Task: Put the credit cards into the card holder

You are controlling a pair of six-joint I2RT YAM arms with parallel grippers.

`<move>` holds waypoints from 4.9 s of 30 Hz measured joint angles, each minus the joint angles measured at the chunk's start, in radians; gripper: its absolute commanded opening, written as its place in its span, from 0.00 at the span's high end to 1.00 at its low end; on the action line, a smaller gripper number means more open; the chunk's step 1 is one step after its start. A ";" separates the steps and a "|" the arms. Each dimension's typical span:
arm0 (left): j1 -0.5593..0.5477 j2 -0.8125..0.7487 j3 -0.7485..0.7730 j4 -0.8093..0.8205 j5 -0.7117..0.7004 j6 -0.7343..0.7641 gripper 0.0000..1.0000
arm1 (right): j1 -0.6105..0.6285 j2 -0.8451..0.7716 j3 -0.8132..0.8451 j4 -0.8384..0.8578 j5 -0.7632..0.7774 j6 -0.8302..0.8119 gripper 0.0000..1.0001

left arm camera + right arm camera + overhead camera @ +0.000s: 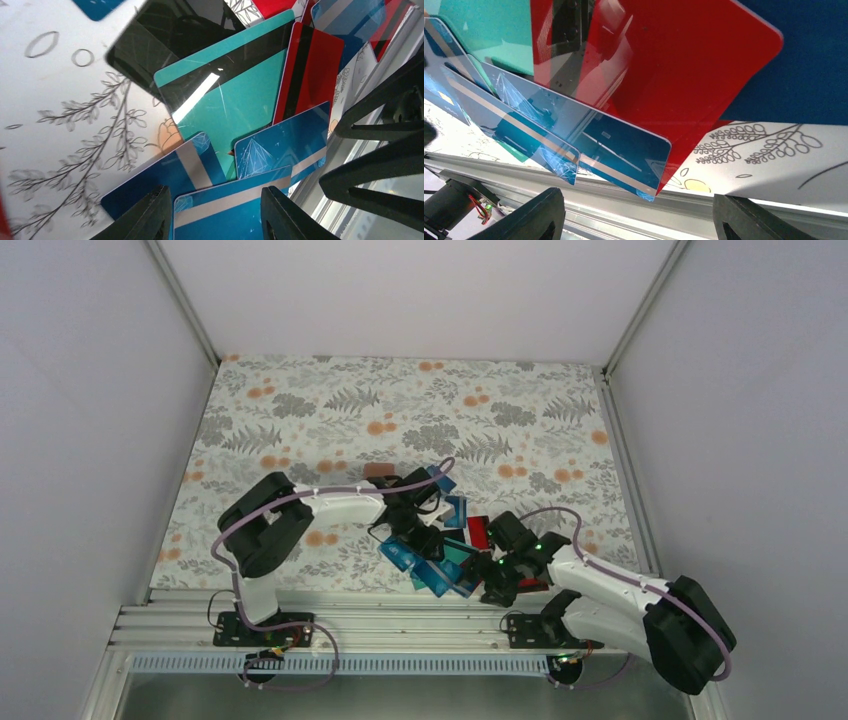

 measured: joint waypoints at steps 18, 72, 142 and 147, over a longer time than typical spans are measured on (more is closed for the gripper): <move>-0.144 0.059 0.027 0.107 -0.034 -0.108 0.57 | 0.005 -0.134 -0.123 0.098 -0.025 0.018 0.47; -0.161 0.063 0.007 0.177 -0.032 -0.204 0.60 | 0.006 -0.193 -0.031 -0.027 -0.014 0.033 0.80; 0.499 -0.256 0.449 0.543 0.300 -0.777 0.41 | -0.370 0.267 0.943 0.649 -0.114 0.034 0.96; 0.499 -0.204 0.494 0.599 0.312 -0.815 0.50 | -0.370 0.278 0.951 0.706 -0.140 0.054 0.96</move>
